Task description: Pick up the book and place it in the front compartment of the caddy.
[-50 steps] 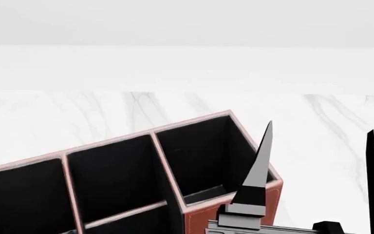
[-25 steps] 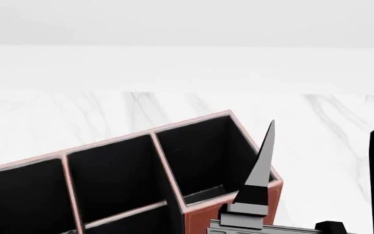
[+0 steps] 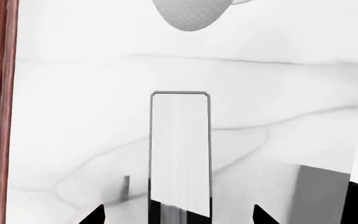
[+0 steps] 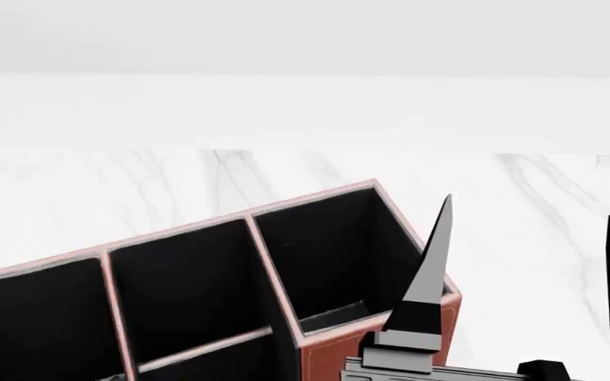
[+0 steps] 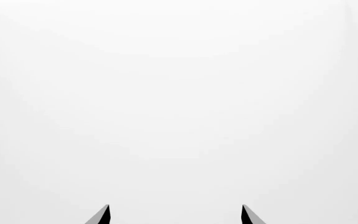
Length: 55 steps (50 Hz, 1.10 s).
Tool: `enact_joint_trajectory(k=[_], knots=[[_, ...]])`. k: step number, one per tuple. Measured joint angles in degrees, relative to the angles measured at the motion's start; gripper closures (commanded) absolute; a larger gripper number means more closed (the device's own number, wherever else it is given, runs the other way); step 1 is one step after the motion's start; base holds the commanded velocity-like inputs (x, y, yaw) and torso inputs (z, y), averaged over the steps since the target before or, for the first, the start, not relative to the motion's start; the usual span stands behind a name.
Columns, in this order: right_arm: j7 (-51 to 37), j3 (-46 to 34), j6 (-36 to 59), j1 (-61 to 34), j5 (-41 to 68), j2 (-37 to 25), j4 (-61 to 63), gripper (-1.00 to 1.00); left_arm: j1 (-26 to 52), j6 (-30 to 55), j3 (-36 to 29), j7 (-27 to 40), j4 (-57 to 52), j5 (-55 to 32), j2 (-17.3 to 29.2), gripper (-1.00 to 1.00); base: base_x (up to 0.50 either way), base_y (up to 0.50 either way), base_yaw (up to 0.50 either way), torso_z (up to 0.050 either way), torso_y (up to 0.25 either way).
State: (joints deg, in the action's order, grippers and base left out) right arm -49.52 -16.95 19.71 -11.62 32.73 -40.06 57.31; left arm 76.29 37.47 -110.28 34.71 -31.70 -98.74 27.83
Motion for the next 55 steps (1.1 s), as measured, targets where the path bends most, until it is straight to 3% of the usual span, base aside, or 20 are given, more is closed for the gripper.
enact_joint_trajectory(k=[9, 10, 35, 55], knots=[[-0.4, -0.3, -0.3, -0.2, 0.1, -0.4, -0.1, -1.0, -0.4, 0.8, -0.8, -0.4, 0.9, 0.5, -0.4, -1.0, 0.0, 0.0, 0.0, 0.0, 0.0], [-0.4, -0.3, -0.4, -0.2, 0.1, -0.4, -0.1, -1.0, -0.4, 0.9, -0.8, -0.4, 0.9, 0.6, -0.4, 1.0, 0.0, 0.0, 0.0, 0.0, 0.0], [-1.6, -1.2, -1.0, -0.8, 0.6, -1.5, -0.1, -1.0, 0.1, 1.5, -1.0, -1.2, -0.5, 3.1, 0.8, 1.0, 0.0, 0.0, 0.0, 0.0, 0.0], [-2.6, -1.6, -1.3, -1.4, 1.3, -2.4, 0.3, -1.0, 9.3, 0.0, 5.1, -3.2, -7.7, -0.5, 9.7, 1.0, 0.0, 0.0, 0.0, 0.0, 0.0]])
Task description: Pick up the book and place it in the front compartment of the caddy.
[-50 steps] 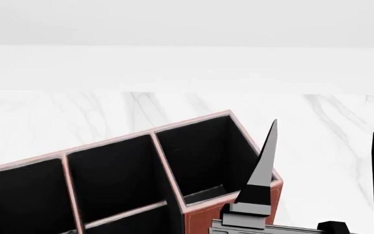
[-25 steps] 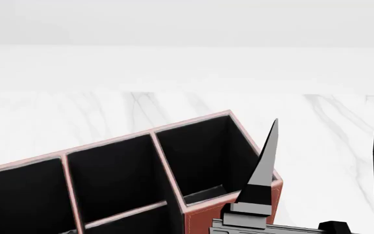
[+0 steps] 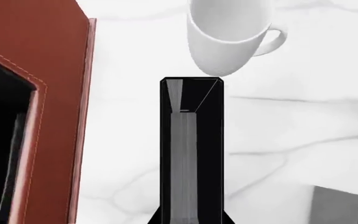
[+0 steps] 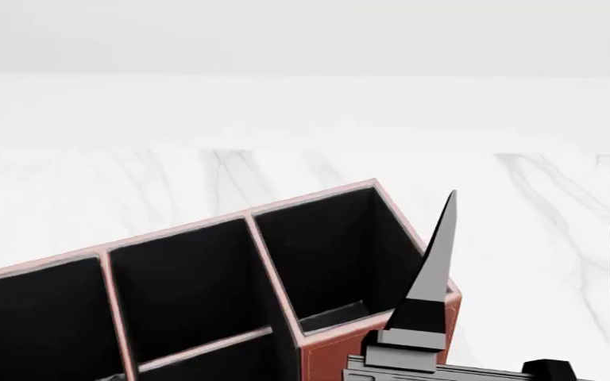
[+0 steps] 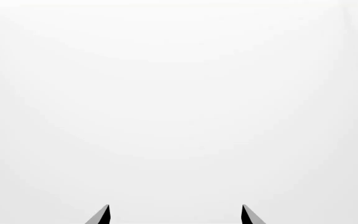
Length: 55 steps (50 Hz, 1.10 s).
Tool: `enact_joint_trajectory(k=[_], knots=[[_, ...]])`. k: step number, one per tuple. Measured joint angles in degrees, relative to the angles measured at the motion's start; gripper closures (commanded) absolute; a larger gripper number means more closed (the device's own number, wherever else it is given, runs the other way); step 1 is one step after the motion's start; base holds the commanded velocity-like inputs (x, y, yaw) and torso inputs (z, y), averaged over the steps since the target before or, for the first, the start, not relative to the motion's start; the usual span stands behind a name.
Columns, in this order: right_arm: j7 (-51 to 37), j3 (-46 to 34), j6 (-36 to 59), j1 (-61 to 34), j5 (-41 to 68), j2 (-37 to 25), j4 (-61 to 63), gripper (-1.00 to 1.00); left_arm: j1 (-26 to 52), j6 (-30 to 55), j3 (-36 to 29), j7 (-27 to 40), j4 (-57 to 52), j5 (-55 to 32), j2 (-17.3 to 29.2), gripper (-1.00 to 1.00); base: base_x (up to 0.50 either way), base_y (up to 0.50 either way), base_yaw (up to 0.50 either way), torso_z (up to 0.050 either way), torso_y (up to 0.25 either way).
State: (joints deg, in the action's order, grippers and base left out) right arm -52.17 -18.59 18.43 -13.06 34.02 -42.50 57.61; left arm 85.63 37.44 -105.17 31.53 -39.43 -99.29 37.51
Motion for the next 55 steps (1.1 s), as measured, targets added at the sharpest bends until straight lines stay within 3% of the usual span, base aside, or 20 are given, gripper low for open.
enact_joint_trajectory(k=[25, 38, 55], knots=[[-1.3, -0.8, -1.2, -0.6, 0.9, -1.4, 0.0, -1.0, 19.1, 7.8, 6.8, -9.0, 4.3, -10.6, 7.2, 1.0, 0.0, 0.0, 0.0, 0.0, 0.001], [-1.9, -1.0, -1.9, -0.7, 1.1, -2.0, -0.1, -1.0, 29.6, 15.6, 9.0, -14.7, 11.5, -14.4, 6.3, 1.0, 0.0, 0.0, 0.0, 0.0, 0.001], [-2.6, -1.6, -2.4, -1.1, 1.5, -2.9, 0.0, -1.0, 39.8, 25.6, 11.6, -25.7, 20.9, -10.7, 2.4, 1.0, 0.0, 0.0, 0.0, 0.0, 0.001]])
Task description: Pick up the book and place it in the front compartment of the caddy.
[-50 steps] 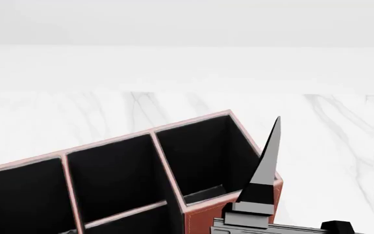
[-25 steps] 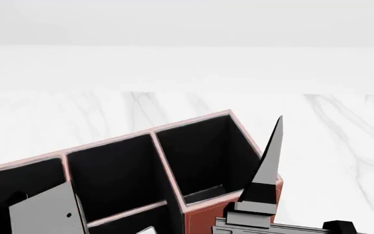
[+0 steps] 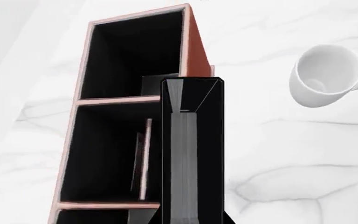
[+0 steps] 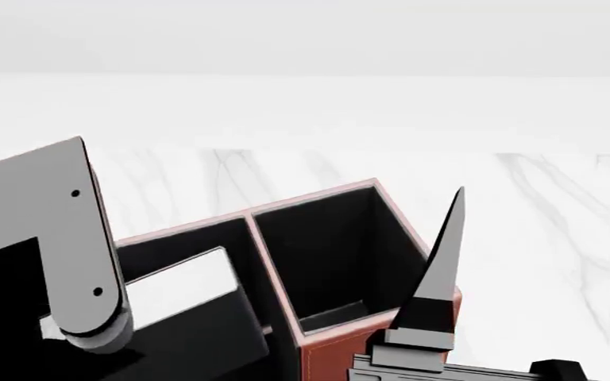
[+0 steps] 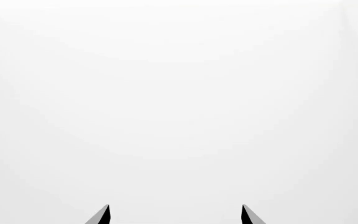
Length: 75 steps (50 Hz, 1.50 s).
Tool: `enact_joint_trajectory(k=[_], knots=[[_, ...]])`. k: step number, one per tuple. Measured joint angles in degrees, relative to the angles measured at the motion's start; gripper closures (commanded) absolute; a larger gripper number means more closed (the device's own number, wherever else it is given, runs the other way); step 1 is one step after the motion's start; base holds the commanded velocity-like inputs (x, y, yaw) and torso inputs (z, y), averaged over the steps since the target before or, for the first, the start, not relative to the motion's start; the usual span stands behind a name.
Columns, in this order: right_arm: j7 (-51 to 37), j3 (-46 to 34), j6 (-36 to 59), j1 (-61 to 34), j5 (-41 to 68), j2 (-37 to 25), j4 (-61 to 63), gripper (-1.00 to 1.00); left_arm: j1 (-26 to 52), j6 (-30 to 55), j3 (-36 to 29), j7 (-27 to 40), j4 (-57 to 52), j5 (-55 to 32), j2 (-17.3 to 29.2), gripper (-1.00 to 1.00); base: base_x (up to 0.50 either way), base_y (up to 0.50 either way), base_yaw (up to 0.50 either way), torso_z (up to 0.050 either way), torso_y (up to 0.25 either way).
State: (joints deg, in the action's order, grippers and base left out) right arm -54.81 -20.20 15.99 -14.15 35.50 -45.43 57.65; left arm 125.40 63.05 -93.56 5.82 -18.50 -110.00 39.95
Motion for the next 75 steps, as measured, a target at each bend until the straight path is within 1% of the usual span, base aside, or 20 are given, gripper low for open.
enact_joint_trajectory(k=[10, 18, 28, 35, 49, 75], knots=[[-0.5, -0.3, -0.5, -0.1, 0.2, -0.6, 0.0, -1.0, 3.8, 5.2, 0.7, -7.8, 6.1, 6.7, -4.0, 1.0, 0.0, 0.0, 0.0, 0.0, 0.001], [-0.8, -0.6, -0.9, -0.3, 0.4, -1.0, 0.0, -1.0, 4.3, 6.9, 0.3, -12.1, 9.8, 13.1, -7.7, 1.0, 0.0, 0.0, 0.0, 0.0, 0.0], [-1.2, -0.8, -1.5, -0.4, 0.7, -1.5, -0.1, -1.0, 2.5, 6.5, -0.3, -14.5, 13.7, 18.8, -12.0, 1.0, 0.0, 0.0, 0.0, 0.002, 0.002], [-1.6, -0.7, -2.0, -0.4, 0.9, -2.0, -0.1, -1.0, 0.0, 5.1, -0.8, -15.0, 15.8, 21.8, -13.9, 1.0, 0.0, 0.0, 0.0, 0.0, 0.0], [-2.2, -0.6, -3.0, -0.2, 1.3, -2.8, -0.4, -1.0, -5.6, 2.0, -3.0, -15.4, 18.5, 26.8, -15.5, 1.0, 0.0, 0.0, 0.0, 0.0, 0.001], [-3.2, -1.0, -3.8, -0.6, 1.8, -3.9, -0.3, -1.0, -11.5, -1.7, -5.3, -14.2, 19.1, 31.9, -15.0, 1.0, 0.0, 0.0, 0.0, 0.0, 0.001]])
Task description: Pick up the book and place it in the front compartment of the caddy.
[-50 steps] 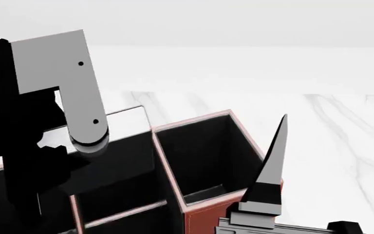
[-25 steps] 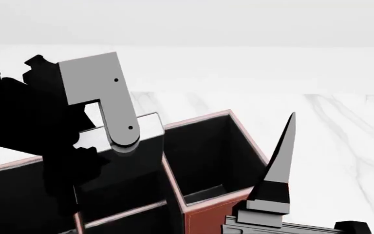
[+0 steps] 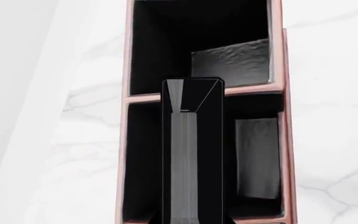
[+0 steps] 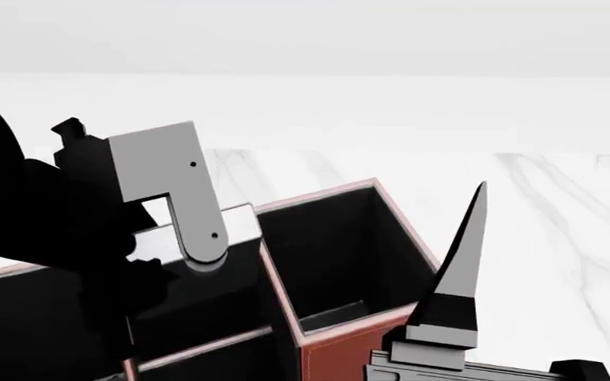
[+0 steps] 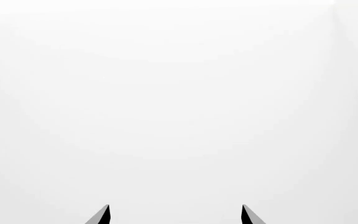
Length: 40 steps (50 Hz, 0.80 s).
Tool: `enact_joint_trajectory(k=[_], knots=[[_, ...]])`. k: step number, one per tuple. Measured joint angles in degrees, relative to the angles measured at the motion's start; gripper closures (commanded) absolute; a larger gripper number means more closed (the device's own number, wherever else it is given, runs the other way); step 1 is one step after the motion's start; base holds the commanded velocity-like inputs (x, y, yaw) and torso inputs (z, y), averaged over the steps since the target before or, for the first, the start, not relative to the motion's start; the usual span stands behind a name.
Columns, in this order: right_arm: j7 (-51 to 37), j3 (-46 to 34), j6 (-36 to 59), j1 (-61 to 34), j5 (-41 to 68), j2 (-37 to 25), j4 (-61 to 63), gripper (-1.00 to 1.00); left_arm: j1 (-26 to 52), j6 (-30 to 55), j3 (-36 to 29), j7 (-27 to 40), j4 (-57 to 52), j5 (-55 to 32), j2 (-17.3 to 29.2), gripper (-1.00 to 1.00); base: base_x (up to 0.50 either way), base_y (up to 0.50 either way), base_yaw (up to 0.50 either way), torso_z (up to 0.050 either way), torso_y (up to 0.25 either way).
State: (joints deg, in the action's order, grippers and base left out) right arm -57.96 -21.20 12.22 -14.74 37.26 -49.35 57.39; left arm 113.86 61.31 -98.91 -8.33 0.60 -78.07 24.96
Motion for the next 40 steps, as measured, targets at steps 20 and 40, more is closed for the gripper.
enact_joint_trajectory(k=[20, 40], knots=[[-0.5, -0.8, -0.6, -0.4, 0.0, -0.5, -0.2, -1.0, -5.2, -4.1, -0.7, 1.8, 1.6, 3.0, 1.0, 1.0, 0.0, 0.0, 0.0, 0.001, 0.002], [-0.7, -1.5, -1.1, -0.6, -0.2, -0.8, -0.6, -1.0, -9.5, -8.8, -1.7, 1.5, 3.1, 6.8, 2.0, 1.0, 0.0, 0.0, 0.0, 0.001, 0.002]])
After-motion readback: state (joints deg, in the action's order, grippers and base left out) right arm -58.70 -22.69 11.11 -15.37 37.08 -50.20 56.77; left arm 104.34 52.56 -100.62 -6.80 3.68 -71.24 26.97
